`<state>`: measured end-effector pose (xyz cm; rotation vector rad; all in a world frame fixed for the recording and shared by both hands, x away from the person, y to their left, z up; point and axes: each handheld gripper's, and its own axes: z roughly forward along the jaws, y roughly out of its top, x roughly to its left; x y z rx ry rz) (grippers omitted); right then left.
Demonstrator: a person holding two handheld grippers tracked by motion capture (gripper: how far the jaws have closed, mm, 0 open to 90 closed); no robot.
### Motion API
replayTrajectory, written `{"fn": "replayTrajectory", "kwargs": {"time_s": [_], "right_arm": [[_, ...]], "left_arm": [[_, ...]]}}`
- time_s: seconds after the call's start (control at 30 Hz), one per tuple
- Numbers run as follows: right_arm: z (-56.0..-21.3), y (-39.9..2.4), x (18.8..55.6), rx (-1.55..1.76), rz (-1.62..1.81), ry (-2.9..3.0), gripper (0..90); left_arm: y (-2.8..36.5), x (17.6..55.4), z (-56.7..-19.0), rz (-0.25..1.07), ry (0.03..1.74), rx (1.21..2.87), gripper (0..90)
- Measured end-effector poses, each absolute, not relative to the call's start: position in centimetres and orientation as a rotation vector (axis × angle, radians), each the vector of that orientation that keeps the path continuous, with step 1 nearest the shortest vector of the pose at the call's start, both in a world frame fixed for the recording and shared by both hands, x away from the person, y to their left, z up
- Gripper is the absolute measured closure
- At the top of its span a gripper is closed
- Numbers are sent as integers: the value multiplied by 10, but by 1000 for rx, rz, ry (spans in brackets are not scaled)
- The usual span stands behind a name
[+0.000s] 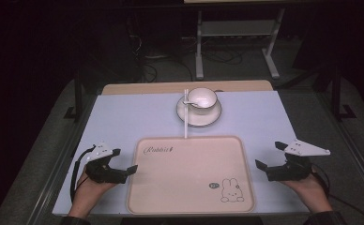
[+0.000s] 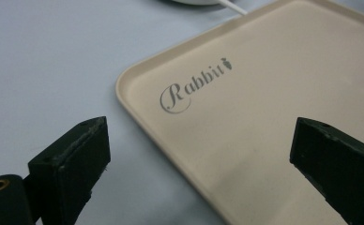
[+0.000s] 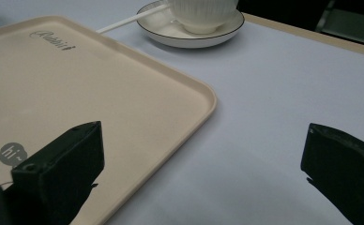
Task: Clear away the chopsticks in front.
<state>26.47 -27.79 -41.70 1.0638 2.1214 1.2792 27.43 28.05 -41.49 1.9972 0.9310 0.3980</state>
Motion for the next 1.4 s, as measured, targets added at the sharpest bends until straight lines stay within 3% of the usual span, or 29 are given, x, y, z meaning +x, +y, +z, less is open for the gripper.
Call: {"fn": "replayTrajectory", "kwargs": {"time_s": [1.4], "right_arm": [[-415, -282, 262, 1047, 1298, 2096, 0]], "left_arm": [[190, 368, -398, 325, 866, 2054, 52]]}}
